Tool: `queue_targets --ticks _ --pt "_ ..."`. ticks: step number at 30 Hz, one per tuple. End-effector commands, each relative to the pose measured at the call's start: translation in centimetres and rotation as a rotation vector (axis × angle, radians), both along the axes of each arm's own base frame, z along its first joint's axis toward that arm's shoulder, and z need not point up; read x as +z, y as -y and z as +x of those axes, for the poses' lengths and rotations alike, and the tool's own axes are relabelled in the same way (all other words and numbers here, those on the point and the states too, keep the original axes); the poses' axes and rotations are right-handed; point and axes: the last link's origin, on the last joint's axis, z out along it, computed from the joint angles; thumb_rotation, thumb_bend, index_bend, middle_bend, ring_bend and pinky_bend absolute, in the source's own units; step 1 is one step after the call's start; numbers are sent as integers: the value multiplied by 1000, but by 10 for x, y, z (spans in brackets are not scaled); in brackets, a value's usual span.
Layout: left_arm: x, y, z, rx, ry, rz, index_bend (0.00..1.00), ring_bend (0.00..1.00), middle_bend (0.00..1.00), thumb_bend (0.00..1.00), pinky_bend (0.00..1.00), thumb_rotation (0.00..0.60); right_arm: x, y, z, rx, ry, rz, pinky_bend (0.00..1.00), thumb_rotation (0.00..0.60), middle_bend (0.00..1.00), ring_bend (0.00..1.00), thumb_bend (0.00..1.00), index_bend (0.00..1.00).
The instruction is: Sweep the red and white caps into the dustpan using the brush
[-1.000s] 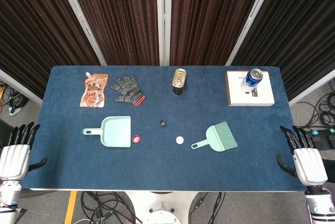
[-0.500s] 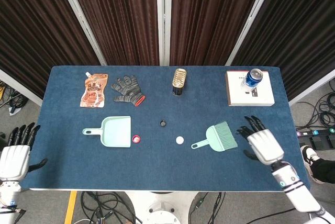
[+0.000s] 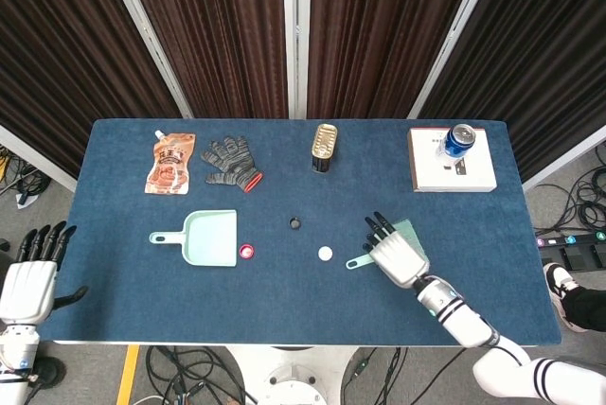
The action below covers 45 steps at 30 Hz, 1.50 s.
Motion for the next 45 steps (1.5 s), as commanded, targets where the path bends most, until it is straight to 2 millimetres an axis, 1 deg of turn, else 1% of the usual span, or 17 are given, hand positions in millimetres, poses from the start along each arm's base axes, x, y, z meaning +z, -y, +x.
queue_targets --ticks 1,6,9,14,21,31,45 --pt "0 0 -1 1 2 -2 80 0 33 118 13 600 -15 1 3 20 -20 1 50 600 355 74 104 440" --pt "0 0 -2 5 5 -1 80 0 33 118 12 600 -27 3 5 10 -9 3 61 600 382 101 160 445" --pt "-1 0 -3 7 7 -2 80 0 33 118 12 600 -31 4 6 0 -1 8 51 600 400 110 217 444" --pt "-1 0 -4 9 9 -2 79 0 33 118 12 600 -35 6 5 -7 -3 8 50 600 426 124 242 447" --pt "-2 0 -6 13 16 -5 79 0 33 118 12 600 -39 4 3 -7 -14 10 28 600 430 124 244 447" --pt "-2 1 -9 19 18 -4 80 0 33 118 12 600 -41 8 5 -19 -5 -1 25 600 432 124 243 447" --pt "-3 2 -11 22 24 -8 80 0 33 118 12 600 -46 3 3 -29 -14 9 24 600 434 124 243 433"
